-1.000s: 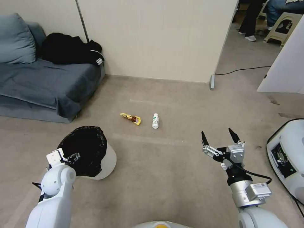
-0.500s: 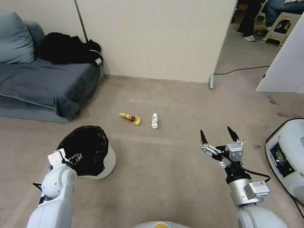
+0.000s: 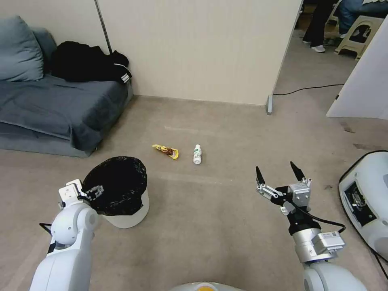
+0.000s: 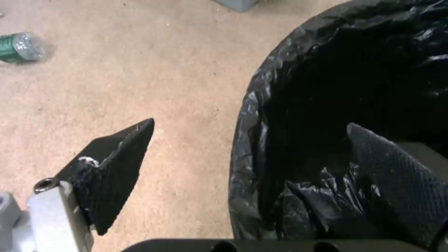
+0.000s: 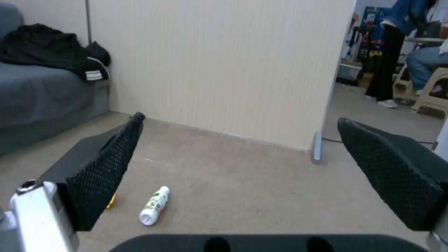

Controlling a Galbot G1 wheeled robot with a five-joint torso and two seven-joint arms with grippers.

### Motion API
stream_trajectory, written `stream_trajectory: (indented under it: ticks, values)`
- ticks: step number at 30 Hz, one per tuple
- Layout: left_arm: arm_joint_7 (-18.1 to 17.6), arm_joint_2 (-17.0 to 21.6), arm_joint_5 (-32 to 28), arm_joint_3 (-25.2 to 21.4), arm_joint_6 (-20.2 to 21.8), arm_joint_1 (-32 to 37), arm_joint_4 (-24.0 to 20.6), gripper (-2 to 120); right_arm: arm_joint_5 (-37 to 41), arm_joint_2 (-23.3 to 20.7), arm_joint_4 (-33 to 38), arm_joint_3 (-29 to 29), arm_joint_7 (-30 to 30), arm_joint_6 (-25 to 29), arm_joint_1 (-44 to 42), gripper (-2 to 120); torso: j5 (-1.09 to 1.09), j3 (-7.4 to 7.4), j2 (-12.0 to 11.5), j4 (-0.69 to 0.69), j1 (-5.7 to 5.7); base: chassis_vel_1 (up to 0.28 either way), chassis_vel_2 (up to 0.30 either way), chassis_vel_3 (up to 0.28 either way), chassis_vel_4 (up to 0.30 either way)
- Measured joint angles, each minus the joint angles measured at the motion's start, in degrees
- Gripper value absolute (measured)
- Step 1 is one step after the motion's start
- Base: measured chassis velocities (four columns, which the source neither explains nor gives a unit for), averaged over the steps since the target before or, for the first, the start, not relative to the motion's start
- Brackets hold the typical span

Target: Pick up the trash bin, then pick up the garbage from the floor and place it into the trash bin.

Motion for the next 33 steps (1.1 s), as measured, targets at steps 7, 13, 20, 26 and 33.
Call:
stream_trajectory:
  ticks: [7,13,20,26,33]
  values:
    - [0.03,-0.50,0.00,0.59,0.00,-0.73,3.02,100,-0.12,0.00,0.09,0.03,-0.07,0.04,-0.26,100,0.00,0.00,0.00,0.00,0.00,0.000,0.000,0.000,0.000]
    - [0.14,-0.62,-1.03,0.74,0.09,-1.90,5.83,95,-0.14,0.00,0.19,0.10,-0.11,0.14,-0.39,100,0.06,-0.01,0.00,0.01,0.00,0.000,0.000,0.000,0.000]
    - [0.30,-1.04,-3.03,0.96,0.06,-1.88,6.51,69,-0.29,0.00,0.20,0.06,-0.15,0.36,-0.60,100,0.11,-0.02,0.01,0.04,0.00,0.000,0.000,0.000,0.000]
    - [-0.29,-1.29,-3.66,1.37,0.06,-2.18,6.03,47,-0.67,0.00,-0.01,-0.15,-0.20,0.51,-0.58,100,0.01,-0.01,0.01,0.01,0.00,0.000,0.000,0.000,0.000]
    - [-0.60,-1.45,-3.88,1.75,0.09,-1.74,5.29,25,-0.80,0.01,-0.22,-0.41,-0.13,1.01,-0.32,100,0.01,-0.01,0.01,0.00,0.00,0.000,0.000,0.000,0.000]
